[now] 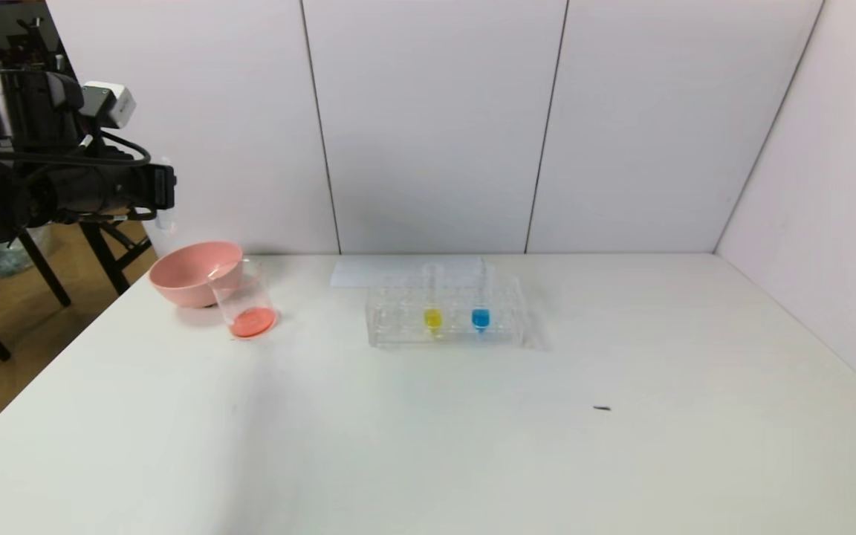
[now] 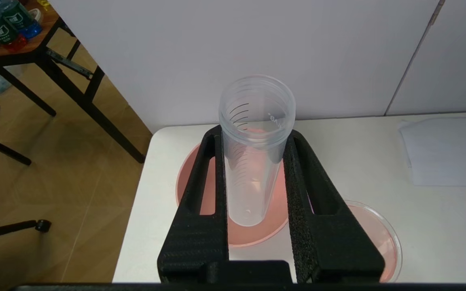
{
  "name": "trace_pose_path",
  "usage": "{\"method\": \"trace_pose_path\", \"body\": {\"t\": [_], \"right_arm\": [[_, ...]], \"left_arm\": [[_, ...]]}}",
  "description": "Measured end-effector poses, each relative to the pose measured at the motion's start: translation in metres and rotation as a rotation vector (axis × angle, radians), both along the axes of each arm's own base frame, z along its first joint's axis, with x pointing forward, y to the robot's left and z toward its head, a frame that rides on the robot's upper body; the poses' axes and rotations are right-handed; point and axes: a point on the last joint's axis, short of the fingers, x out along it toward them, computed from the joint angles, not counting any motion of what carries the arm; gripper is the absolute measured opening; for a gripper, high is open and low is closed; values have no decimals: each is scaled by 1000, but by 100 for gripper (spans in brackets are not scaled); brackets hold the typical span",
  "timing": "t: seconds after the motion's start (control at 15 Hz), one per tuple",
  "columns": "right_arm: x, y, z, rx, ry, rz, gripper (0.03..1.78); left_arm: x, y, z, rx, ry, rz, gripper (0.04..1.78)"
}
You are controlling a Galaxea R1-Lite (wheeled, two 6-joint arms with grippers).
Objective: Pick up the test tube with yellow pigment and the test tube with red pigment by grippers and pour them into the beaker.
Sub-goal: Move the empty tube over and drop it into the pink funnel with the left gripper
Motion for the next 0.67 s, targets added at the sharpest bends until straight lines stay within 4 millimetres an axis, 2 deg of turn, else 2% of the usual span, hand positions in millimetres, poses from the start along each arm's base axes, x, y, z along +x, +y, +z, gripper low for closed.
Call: {"method": "trace_pose_path", "body": {"t": [0.67], "right_arm": [[0, 0, 0, 0, 0, 0, 170]], "left_arm": [[3, 12, -8, -32, 0, 13, 44]]}}
